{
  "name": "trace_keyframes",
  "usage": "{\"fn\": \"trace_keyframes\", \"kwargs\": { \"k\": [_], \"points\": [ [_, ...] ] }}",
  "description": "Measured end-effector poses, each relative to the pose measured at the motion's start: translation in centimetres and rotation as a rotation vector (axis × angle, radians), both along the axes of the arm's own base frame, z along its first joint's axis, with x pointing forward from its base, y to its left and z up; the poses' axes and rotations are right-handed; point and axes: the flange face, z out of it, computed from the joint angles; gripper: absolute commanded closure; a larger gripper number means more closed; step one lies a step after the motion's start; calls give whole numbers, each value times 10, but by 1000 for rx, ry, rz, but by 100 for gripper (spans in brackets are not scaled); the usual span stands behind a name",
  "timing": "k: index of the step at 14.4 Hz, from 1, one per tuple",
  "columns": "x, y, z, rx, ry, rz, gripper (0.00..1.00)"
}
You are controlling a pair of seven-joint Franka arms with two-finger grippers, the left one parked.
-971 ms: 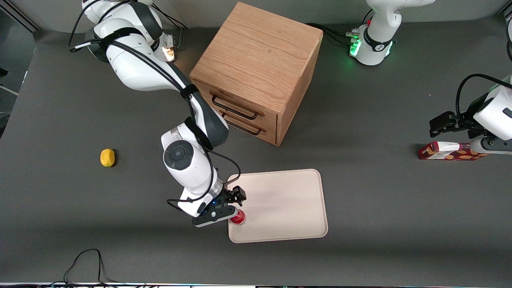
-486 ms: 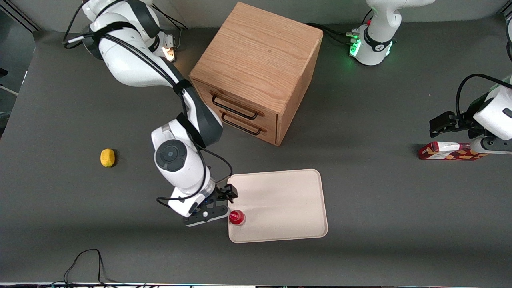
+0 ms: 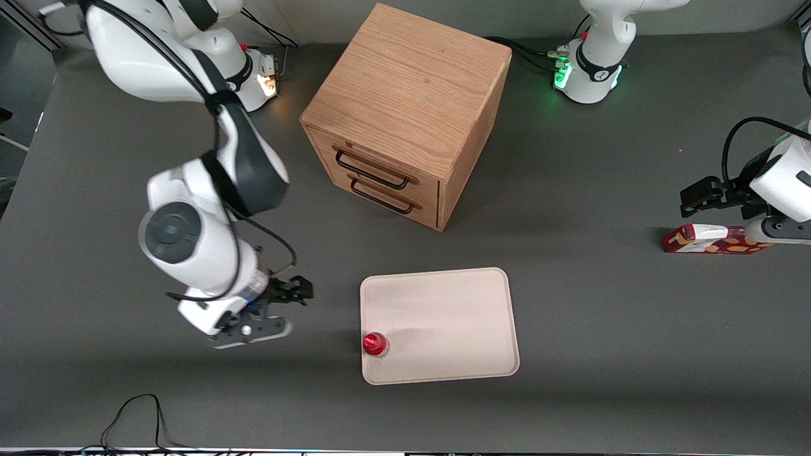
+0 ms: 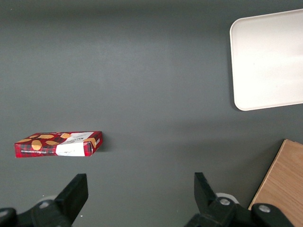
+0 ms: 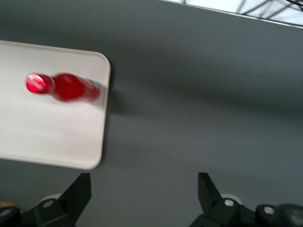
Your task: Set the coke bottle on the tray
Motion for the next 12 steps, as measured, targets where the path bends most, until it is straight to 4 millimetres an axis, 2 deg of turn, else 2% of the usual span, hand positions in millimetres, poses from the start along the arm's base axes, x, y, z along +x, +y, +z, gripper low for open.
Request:
{"fn": "trace_keyframes", "kwargs": {
  "k": [3,5,8,12],
  "points": [
    [-26,-80,38,36,41,34,0],
    [-50,-121,55,29,71,27,0],
    [-79,-159,79,7,118,-16,0],
    [-108,-198,128,3,112,-53,0]
  ]
}}
